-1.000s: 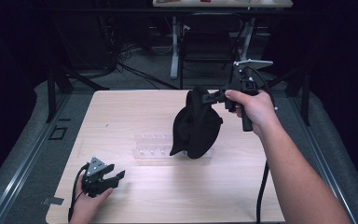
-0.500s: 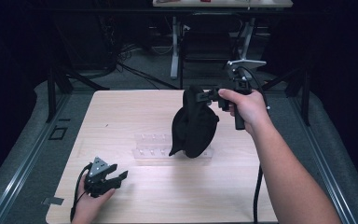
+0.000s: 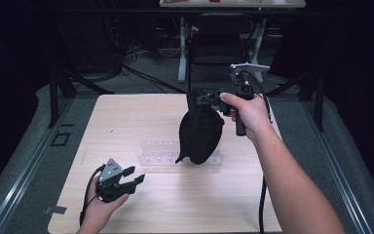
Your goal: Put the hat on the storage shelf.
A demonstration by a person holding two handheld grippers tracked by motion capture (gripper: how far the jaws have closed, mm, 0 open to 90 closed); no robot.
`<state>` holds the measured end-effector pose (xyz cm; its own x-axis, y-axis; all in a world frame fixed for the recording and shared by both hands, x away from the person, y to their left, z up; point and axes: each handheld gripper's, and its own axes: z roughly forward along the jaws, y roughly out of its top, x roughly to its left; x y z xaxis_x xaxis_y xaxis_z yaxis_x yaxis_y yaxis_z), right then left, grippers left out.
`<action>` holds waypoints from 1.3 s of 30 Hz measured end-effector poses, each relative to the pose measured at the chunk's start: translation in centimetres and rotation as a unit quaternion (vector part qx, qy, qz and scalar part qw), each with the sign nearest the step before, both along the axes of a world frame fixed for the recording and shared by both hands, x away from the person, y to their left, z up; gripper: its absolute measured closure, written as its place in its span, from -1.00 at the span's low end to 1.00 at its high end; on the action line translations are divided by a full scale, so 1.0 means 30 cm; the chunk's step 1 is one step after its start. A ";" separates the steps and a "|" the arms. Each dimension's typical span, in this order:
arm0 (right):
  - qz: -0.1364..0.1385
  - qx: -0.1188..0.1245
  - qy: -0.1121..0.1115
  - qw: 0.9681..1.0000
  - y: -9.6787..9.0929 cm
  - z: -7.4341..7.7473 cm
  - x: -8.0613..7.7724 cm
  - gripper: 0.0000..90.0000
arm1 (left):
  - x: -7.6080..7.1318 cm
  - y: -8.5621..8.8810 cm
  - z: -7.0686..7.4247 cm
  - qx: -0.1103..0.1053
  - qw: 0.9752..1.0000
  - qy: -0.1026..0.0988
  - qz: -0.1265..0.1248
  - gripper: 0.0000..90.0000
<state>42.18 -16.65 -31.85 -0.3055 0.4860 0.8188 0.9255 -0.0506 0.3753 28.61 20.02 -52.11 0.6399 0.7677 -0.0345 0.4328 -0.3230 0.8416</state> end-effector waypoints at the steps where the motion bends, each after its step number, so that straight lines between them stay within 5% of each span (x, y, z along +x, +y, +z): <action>1: -0.002 0.001 0.000 1.000 0.002 0.000 -0.001 0.93 | 0.005 -0.011 0.007 -0.001 1.000 -0.001 -0.001 0.11; 8: -0.001 0.004 -0.002 1.000 0.012 -0.004 0.000 0.93 | 0.038 -0.129 0.087 -0.010 0.999 -0.021 -0.038 0.25; 15: 0.000 0.005 -0.006 1.000 0.020 -0.005 -0.003 0.92 | 0.057 -0.213 0.118 -0.006 0.998 -0.031 -0.054 0.30; 39: 0.006 0.011 -0.007 1.000 0.041 -0.005 -0.002 0.89 | 0.071 -0.299 0.230 -0.009 0.995 -0.049 -0.081 0.39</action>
<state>42.12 -15.43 -32.00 -0.3232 0.4647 0.8244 0.9204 -0.0480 0.3880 30.74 11.04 -45.22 0.7557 0.6546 0.0220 0.2918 -0.3666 0.8834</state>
